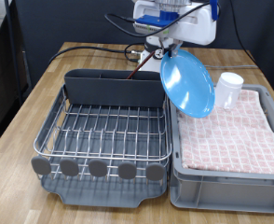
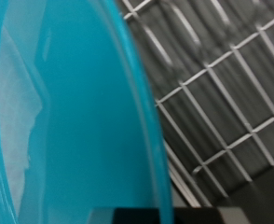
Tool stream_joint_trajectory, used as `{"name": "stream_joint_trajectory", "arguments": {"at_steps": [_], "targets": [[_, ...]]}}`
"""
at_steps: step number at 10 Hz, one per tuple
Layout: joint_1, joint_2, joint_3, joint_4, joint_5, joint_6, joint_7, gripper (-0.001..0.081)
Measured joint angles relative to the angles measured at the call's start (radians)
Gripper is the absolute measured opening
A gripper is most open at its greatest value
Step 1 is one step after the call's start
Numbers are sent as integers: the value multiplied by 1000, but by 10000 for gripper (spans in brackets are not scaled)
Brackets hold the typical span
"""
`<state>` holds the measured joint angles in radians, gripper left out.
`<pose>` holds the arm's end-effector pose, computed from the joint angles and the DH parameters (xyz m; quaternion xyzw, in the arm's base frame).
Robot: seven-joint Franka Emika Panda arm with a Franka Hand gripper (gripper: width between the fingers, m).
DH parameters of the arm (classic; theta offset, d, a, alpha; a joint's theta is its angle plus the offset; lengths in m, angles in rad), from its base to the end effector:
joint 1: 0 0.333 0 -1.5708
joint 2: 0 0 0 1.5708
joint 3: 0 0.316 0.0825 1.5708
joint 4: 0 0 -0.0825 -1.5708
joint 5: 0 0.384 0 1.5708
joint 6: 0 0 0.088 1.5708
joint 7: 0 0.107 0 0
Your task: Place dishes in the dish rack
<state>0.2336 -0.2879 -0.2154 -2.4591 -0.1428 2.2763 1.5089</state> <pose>0.4523 0.0039 0.4104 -0.7643 0.6424 -0.0546 0.0162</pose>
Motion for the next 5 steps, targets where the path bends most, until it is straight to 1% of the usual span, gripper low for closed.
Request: {"name": "stream_joint_trajectory", "arguments": {"at_steps": [2,5], "targets": [[-14,-4,0,38,-32,-77,0,26],[-24,-8,-2,74,-57,-127,0,26]]}}
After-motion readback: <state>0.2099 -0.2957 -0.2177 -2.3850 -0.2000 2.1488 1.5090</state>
